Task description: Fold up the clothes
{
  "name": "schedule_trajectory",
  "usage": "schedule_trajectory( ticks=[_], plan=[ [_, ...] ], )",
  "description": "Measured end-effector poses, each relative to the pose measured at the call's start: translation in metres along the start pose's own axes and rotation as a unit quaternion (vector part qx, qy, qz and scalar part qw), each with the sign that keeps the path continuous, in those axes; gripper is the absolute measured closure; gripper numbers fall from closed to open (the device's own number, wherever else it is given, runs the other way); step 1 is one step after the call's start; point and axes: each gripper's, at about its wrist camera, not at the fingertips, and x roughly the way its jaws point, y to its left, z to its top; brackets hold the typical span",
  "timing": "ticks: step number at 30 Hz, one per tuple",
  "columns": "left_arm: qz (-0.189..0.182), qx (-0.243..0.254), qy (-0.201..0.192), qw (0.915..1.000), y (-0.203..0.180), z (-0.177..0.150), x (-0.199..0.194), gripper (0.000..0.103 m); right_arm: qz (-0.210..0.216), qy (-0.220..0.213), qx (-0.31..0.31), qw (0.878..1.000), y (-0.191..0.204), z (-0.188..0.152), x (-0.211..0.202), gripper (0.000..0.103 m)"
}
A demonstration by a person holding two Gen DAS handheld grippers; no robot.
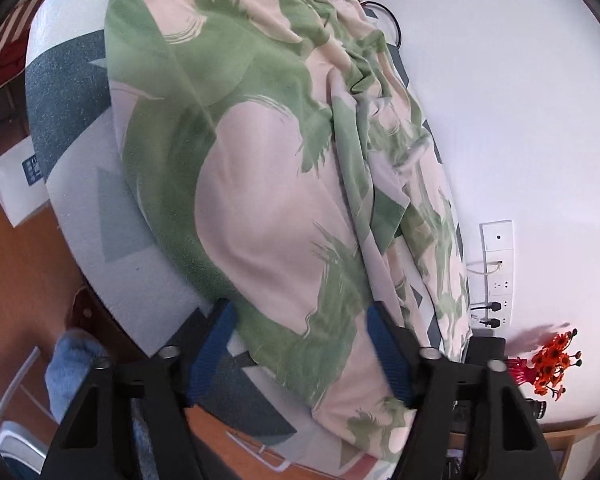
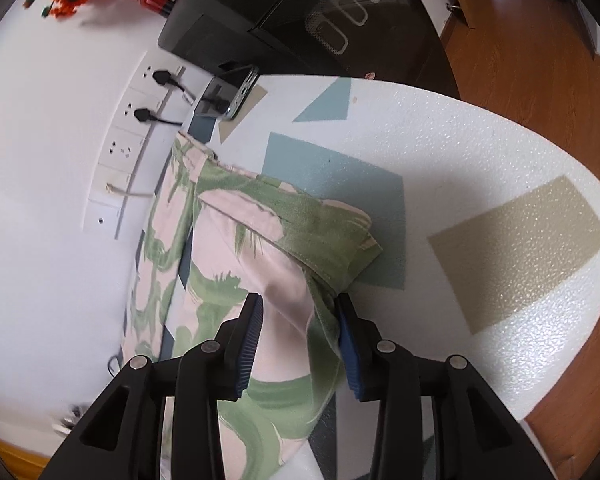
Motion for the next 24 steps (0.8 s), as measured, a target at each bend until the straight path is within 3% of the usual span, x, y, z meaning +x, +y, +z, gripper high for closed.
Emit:
schedule_trajectory(
  ticks=[5,11,20,21,22,24],
  plan=[
    [-0.008,0.002,0.02,0.9998,-0.006,-0.005,0.019,0.073,0.002,-0.001,-0.004,1.0,0.002,0.0,0.001,0.064],
    [-0.021,0.003,0.031,0.9993,-0.005,-0.014,0.025,0.074,0.011,0.005,-0.009,1.0,0.001,-0.001,-0.001,0.064],
    [-0.025,0.008,-0.011,0.9996,-0.006,0.001,0.03,0.075,-0.002,-0.01,-0.002,1.0,-0.01,0.005,-0.005,0.064],
    [-0.028,0.004,-0.015,0.9995,-0.005,0.001,0.03,0.095,-0.001,-0.011,-0.002,1.0,-0.011,0.005,-0.005,0.064],
    [-0.032,0.0,-0.02,0.9993,-0.005,0.001,0.028,0.1,0.001,-0.012,-0.002,1.0,-0.012,0.005,-0.005,0.064],
    [-0.039,-0.009,-0.031,0.9987,-0.003,0.001,0.025,0.101,0.001,-0.011,-0.007,1.0,-0.011,0.004,-0.004,0.064]
  ],
)
